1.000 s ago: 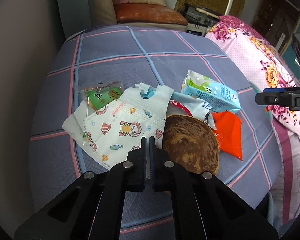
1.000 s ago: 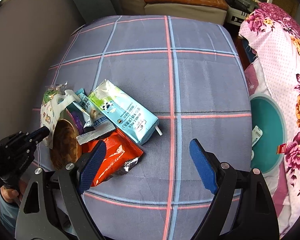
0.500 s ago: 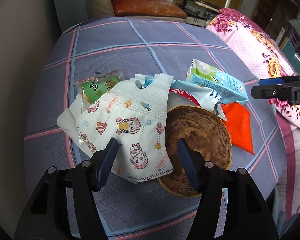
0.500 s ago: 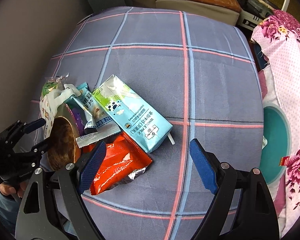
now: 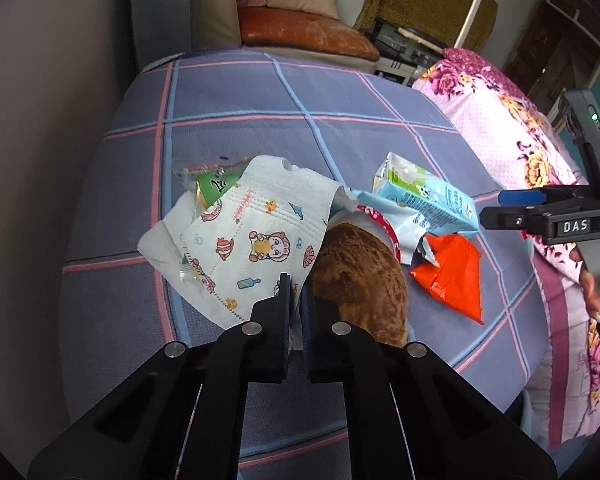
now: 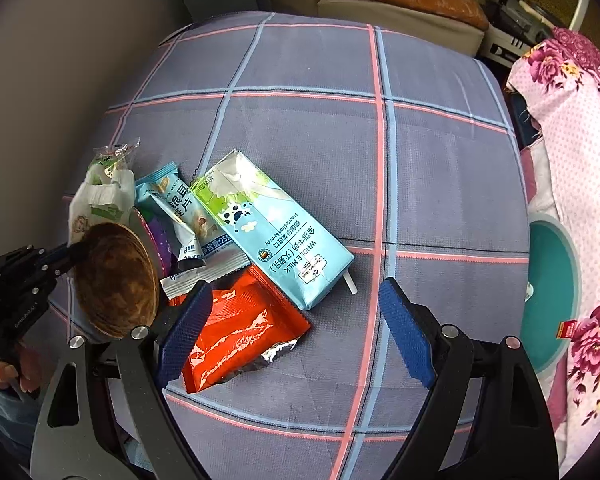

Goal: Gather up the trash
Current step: 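Grasp the white mask with the left gripper while the right gripper grasps the milk carton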

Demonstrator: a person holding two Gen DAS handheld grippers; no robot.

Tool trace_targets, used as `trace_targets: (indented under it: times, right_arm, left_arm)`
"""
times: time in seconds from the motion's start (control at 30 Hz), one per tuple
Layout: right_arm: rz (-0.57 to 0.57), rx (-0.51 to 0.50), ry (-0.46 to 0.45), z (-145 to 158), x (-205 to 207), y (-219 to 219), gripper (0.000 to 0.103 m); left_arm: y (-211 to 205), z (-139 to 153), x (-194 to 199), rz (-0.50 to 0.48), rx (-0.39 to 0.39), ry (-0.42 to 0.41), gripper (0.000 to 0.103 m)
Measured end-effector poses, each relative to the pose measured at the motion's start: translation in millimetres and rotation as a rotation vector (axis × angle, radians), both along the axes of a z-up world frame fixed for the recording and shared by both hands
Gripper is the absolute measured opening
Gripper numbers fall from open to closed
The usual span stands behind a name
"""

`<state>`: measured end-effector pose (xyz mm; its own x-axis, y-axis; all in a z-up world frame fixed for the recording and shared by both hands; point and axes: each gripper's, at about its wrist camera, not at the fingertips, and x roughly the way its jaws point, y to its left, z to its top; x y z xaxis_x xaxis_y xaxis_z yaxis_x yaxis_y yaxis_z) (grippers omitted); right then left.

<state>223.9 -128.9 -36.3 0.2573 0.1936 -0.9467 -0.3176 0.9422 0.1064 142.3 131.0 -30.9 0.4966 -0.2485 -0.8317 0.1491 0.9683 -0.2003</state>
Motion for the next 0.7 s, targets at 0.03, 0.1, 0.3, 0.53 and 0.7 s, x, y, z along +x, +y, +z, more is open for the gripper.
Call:
trace_targets:
  times: [0.03, 0.1, 0.3, 0.53, 0.7]
  right_arm:
    - [0.01, -0.005, -0.003, -1, 2, 1, 0.081]
    - [0.028, -0.017, -0.007, -4, 9, 5, 0.081]
    - [0.111, -0.047, 0.004, -22, 31, 24, 0.081]
    - [0.19, -0.049, 0.013, -40, 40, 44, 0.064]
    - [0.168, -0.02, -0.018, -31, 40, 39, 0.053]
  left_arm:
    - [3, 5, 0, 0.002, -0.014, -0.007, 0.005]
    - [5, 13, 3, -0.006, -0.05, -0.019, 0.005]
    - [-2, 4, 15, -0.067, -0.12, 0.031, 0.006]
    - [2, -17, 29, -0.01, -0.097, 0.094, 0.009]
    - [12, -17, 28, 0.042, -0.093, 0.095, 0.017]
